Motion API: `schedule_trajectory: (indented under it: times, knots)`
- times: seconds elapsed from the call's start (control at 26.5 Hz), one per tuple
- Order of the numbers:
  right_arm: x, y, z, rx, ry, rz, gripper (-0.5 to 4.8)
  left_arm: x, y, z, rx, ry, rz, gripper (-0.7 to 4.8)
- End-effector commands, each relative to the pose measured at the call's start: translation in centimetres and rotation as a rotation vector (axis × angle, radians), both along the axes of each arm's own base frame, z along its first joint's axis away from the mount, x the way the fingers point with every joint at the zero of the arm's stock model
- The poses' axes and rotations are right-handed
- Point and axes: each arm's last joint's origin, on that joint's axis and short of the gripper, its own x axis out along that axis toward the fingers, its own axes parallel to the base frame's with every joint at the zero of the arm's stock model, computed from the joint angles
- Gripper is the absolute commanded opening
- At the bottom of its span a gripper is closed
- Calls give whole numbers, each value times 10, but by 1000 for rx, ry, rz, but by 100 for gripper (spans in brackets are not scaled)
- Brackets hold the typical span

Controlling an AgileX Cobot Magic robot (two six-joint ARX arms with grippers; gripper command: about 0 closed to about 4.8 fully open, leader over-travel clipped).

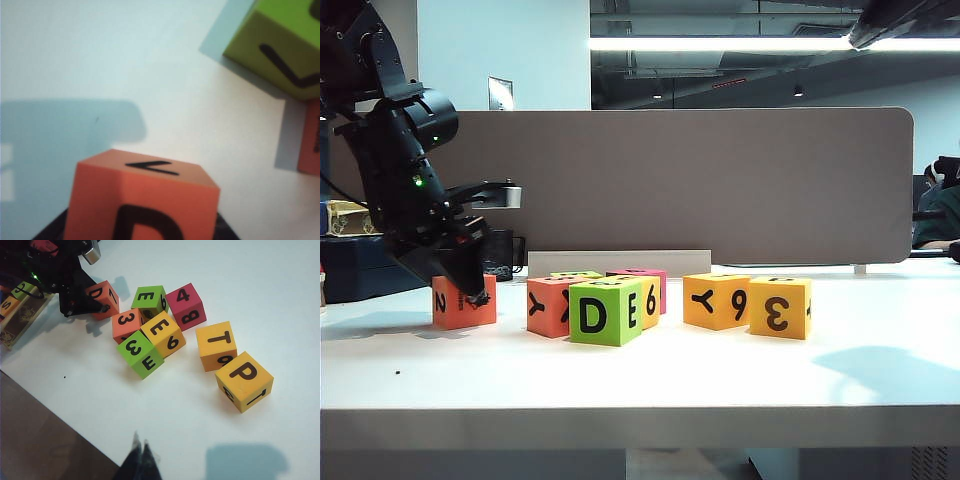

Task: Select the appropriate blocks from the scattered letter blocks on the table and arrange them in a row to spell out "DEEP".

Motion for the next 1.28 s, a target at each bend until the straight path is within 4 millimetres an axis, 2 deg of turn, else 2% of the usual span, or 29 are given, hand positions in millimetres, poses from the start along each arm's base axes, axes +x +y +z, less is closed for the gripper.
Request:
schedule_trajectory:
  times: [0.04, 0.15, 0.3, 0.53, 0.76, 0.83, 0.91, 0.98, 1.17, 1.28]
  knots:
    - [0, 0, 3, 5, -19, 4, -6, -2, -2, 5, -42, 36, 83, 303]
    - [0, 0, 3, 5, -19, 4, -6, -7, -7, 11, -54, 67, 103, 304]
    - [0, 0, 3, 5, -19, 4, -6, -16, -18, 30, -61, 91, 96, 303]
    - [0, 0, 3, 6, -19, 6, -6, -30, -34, 62, -85, 102, 103, 218]
    - [0, 0, 2, 5, -15, 6, -6, -26, -32, 69, 8, 11, 145, 216]
    - [0, 0, 2, 4, -11, 6, -6, -26, -31, 69, 40, -2, 165, 236]
    - [-1, 0, 2, 4, -8, 6, -6, -25, -31, 69, 54, -7, 174, 339]
    - [-1, 0, 2, 3, -8, 6, -6, -24, -31, 68, 51, -6, 172, 398]
    - [-1, 0, 1, 3, -4, 6, -6, -19, -33, 60, 53, -1, 172, 404]
    - [-1, 0, 1, 1, 0, 6, -6, -13, -34, 48, 62, 13, 174, 404]
